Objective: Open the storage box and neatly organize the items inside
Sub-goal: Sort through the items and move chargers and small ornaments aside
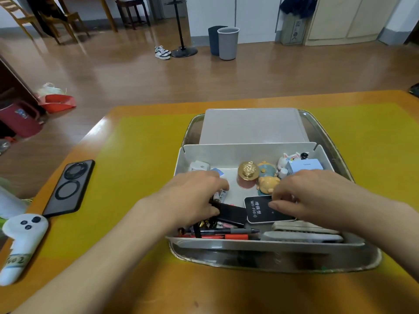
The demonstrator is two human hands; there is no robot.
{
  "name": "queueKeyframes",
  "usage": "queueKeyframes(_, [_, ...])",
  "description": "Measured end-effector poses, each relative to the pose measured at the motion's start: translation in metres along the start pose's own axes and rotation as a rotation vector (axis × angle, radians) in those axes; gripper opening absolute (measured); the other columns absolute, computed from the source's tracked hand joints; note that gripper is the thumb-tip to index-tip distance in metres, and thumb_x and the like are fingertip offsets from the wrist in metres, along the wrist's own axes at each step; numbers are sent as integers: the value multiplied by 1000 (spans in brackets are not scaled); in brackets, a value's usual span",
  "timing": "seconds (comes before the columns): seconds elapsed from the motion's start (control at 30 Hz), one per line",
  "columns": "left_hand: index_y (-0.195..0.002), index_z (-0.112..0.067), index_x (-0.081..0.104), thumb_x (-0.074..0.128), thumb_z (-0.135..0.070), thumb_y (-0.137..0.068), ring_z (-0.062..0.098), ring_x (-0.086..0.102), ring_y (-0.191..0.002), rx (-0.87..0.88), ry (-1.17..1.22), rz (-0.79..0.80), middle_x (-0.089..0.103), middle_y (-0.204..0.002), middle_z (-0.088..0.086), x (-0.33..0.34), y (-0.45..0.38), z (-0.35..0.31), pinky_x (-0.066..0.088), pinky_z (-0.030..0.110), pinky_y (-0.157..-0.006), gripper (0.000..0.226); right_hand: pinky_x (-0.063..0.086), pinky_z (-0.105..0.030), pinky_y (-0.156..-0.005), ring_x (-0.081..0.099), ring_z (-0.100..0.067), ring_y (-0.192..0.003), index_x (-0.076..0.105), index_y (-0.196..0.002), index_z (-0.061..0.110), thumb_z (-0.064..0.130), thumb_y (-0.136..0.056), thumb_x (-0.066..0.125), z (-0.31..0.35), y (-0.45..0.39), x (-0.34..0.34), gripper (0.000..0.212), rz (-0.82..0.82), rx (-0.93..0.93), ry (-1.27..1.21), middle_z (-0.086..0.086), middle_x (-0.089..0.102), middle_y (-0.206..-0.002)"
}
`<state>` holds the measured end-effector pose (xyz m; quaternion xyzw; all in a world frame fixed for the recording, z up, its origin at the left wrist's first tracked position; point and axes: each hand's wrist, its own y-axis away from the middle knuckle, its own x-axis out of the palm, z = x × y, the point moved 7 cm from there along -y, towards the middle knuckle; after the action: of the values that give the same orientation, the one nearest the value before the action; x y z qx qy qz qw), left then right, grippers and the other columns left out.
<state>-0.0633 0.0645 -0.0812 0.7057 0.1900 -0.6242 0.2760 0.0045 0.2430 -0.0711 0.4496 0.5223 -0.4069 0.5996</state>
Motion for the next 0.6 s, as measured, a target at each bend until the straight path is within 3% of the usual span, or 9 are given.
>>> queueKeyframes(0.1, [-125, -34, 57, 70, -38, -85, 18, 54, -112, 47, -4, 60, 53, -119, -11, 21, 2, -9, 38, 32, -67, 43, 40, -23, -57, 58, -6, -73, 64, -85, 34, 65, -93, 39, 1, -4, -3, 40, -20, 5, 18, 14, 64, -80])
queueKeyframes(0.17, [-120, -32, 60, 69, -36, -85, 19, 55, -108, 65, 6, 52, 52, -115, -8, 23, 1, -12, 38, 32, -65, 37, 45, -26, -60, 58, -7, -74, 63, -84, 34, 65, -93, 38, 1, -5, -3, 40, -21, 11, 20, 13, 64, -78])
queueKeyframes(0.27, [-112, -32, 62, 66, -42, -82, 19, 55, -104, 80, -14, -15, 53, -108, -10, 16, 2, -12, 40, 33, -63, 32, 46, -28, -61, 57, -6, -72, 61, -81, 35, 69, -88, 34, 1, -8, -4, 45, -40, 39, -44, 14, 63, -74])
queueKeyframes(0.33, [-108, -34, 62, 63, -52, -78, 15, 52, -100, 91, -12, -92, 51, -100, -12, 7, 5, -13, 32, 31, -56, 35, 46, -28, -60, 57, -2, -72, 64, -87, 39, 74, -85, 32, 5, -11, -4, 47, -70, 55, -189, 19, 63, -75])
queueKeyframes(0.47, [-104, -37, 61, 61, -54, -77, 9, 48, -88, 142, 76, -255, 51, -92, -14, -16, 10, -23, 22, 19, -52, 32, 50, -34, -62, 59, -3, -73, 67, -102, 41, 73, -84, 48, 22, -21, 5, 41, -42, 28, -457, 17, 67, -80])
queueKeyframes(0.6, [-117, -36, 59, 70, -50, -81, 9, 51, -101, 71, 105, -249, 55, -104, -14, -19, 4, -13, 40, 26, -65, 40, 39, -25, -54, 55, -5, -64, 69, -90, 37, 53, -86, 68, 10, -23, 7, 16, -39, 75, -552, 16, 62, -68])
